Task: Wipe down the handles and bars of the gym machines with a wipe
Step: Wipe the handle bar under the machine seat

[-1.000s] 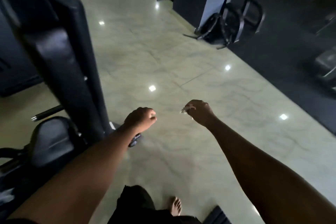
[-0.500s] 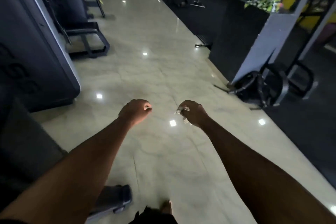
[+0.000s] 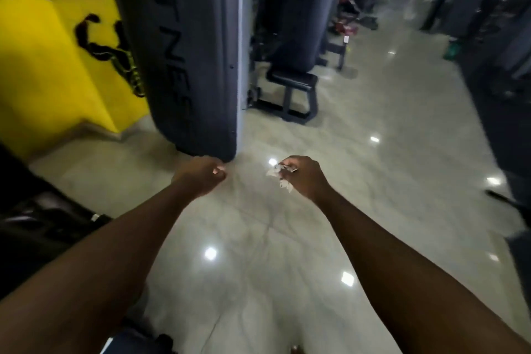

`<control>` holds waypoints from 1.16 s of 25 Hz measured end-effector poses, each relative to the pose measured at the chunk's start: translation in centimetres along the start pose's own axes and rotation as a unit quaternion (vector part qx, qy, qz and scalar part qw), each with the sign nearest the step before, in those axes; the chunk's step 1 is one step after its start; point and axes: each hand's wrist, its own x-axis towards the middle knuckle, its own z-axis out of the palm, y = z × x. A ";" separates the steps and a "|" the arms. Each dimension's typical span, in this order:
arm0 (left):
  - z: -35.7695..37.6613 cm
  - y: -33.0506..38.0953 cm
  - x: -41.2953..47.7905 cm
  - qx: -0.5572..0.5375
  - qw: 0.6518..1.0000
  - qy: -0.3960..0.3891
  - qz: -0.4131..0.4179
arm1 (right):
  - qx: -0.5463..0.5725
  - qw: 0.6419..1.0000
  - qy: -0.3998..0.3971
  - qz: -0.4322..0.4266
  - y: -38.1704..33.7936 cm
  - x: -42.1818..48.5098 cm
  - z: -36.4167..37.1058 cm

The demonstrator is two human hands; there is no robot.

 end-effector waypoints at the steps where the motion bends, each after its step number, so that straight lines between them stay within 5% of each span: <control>1: -0.9 -0.7 0.9 -0.015 0.999 0.014 -0.038 | -0.014 0.999 -0.023 -0.025 -0.8 3.1 0.2; 9: -3.4 -14.9 3.3 -0.051 0.925 0.130 -0.352 | 0.015 0.938 -0.281 -0.203 -10.4 23.2 14.1; 16: -6.1 -26.9 3.7 -0.115 0.808 0.228 -0.531 | 0.005 0.861 -0.411 -0.301 -22.7 32.8 32.5; 22: 0.9 -31.3 1.3 -0.153 0.718 0.211 -0.646 | -0.066 0.731 -0.557 -0.388 -25.1 32.5 46.8; 29: 10.0 -34.4 0.2 -0.138 0.628 0.143 -0.752 | -0.084 0.602 -0.608 -0.511 -17.8 30.4 60.3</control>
